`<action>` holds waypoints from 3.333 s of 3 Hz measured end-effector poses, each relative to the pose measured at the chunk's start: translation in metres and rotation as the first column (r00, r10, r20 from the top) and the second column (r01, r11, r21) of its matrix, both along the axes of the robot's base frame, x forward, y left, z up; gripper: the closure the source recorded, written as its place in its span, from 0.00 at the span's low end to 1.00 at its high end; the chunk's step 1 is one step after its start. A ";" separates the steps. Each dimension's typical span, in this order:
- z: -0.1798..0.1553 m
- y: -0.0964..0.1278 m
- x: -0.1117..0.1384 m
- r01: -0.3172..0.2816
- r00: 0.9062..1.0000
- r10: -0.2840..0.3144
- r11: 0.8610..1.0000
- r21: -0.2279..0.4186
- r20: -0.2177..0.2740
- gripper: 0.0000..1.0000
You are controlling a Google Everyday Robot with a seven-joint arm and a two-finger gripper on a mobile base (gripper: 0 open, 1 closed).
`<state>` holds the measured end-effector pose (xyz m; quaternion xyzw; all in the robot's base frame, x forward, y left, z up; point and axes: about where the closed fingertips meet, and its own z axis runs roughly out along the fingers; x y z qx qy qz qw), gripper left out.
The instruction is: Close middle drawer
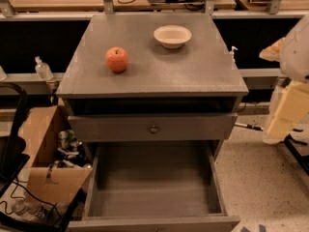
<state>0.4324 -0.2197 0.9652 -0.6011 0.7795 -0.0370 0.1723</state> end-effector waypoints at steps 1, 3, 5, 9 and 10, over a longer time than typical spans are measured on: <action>-0.039 -0.012 -0.032 -0.009 0.999 0.005 0.997 0.074 0.044 0.00; -0.157 -0.035 -0.068 0.097 0.990 -0.122 0.955 0.281 0.075 0.00; -0.203 -0.046 -0.058 0.164 0.981 -0.189 0.919 0.359 0.035 0.00; -0.411 -0.034 -0.120 0.296 0.955 -0.258 0.874 0.384 -0.148 0.42; -0.475 -0.045 -0.150 0.312 0.950 -0.267 0.840 0.443 -0.163 0.66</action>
Offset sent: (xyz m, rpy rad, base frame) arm -0.0580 -0.0582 -0.1854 0.3466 -0.2419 -0.1642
